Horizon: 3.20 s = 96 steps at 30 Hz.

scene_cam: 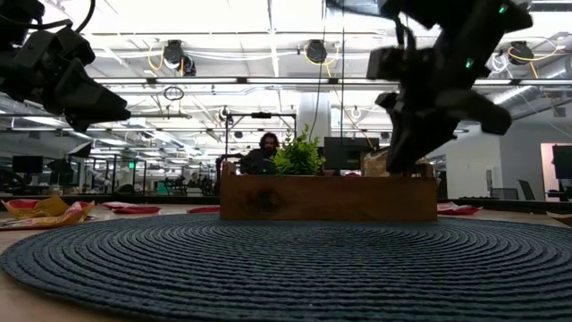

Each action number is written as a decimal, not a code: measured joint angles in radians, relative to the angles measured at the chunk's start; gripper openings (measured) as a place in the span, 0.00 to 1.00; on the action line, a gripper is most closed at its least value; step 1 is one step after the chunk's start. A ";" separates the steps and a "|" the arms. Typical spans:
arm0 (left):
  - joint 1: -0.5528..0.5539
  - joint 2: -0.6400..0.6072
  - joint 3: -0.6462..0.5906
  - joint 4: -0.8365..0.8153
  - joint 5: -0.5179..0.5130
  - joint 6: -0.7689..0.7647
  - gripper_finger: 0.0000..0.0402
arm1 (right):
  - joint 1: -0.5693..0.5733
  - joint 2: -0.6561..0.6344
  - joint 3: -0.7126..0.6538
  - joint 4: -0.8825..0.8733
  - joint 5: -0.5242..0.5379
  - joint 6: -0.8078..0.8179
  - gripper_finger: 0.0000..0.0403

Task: Pick & Place Tea
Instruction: Put the brown tea bag into the right slot of the wooden organizer

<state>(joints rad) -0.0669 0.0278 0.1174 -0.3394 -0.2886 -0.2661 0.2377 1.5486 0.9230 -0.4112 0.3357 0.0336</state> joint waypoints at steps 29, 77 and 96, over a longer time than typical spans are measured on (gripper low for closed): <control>0.000 0.000 0.000 0.000 0.000 0.000 0.40 | -0.051 0.151 0.001 0.017 0.081 0.031 0.00; 0.000 0.000 0.000 0.000 -0.001 0.000 0.40 | 0.335 -0.454 -0.378 0.490 -0.134 0.236 0.17; 0.000 0.000 0.000 0.000 -0.001 0.000 0.40 | 0.561 -0.384 -0.330 -0.129 -0.485 1.314 0.46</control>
<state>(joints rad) -0.0669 0.0280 0.1177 -0.3393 -0.2893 -0.2661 0.7988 1.1649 0.5930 -0.5401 -0.1493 1.3474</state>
